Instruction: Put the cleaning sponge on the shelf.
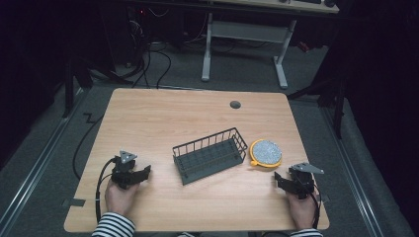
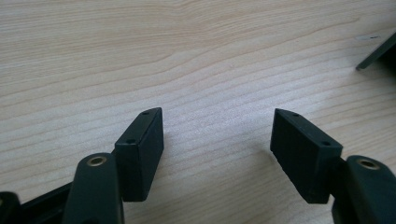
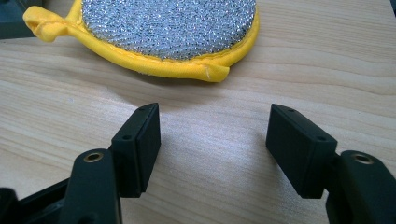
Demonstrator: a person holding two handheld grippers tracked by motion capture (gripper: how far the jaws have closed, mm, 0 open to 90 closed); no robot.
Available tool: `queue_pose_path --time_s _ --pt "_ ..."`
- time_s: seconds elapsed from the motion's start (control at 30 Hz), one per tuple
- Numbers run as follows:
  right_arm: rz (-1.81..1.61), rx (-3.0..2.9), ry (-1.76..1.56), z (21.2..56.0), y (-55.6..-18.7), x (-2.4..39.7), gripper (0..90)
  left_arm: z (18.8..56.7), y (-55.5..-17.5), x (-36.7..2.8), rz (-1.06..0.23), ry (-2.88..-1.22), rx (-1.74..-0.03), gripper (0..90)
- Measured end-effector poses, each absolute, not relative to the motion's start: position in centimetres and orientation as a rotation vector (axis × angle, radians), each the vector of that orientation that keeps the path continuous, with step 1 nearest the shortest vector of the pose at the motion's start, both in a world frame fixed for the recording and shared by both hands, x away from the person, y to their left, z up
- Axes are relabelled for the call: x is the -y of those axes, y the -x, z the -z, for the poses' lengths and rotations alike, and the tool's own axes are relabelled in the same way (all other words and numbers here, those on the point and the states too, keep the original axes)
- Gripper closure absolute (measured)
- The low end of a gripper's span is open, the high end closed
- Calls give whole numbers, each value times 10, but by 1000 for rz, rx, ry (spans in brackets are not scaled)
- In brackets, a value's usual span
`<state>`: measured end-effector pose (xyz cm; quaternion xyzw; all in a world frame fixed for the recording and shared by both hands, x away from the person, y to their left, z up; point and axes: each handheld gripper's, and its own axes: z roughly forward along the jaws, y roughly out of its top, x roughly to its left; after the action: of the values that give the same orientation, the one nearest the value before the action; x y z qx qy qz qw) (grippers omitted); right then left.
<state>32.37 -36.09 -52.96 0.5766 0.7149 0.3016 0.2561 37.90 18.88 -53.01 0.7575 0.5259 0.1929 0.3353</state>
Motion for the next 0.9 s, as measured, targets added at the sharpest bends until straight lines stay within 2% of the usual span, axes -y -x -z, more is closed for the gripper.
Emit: queue_pose_path --time_s 0.27,0.4,0.53,0.9 --pt "-821 -1942 -1565 530 -324 361 356 536 -376 -188 -575 -1960 -1331 336" --pt "-816 -1935 -1575 529 -323 361 360 536 -375 -187 -602 -1942 -1373 333" --pt "-815 -1910 -1596 529 -322 360 397 537 -375 -187 -601 -1941 -1375 327" --pt "-886 -1924 -1684 519 -316 365 379 536 -375 -188 -591 -1942 -1371 316"
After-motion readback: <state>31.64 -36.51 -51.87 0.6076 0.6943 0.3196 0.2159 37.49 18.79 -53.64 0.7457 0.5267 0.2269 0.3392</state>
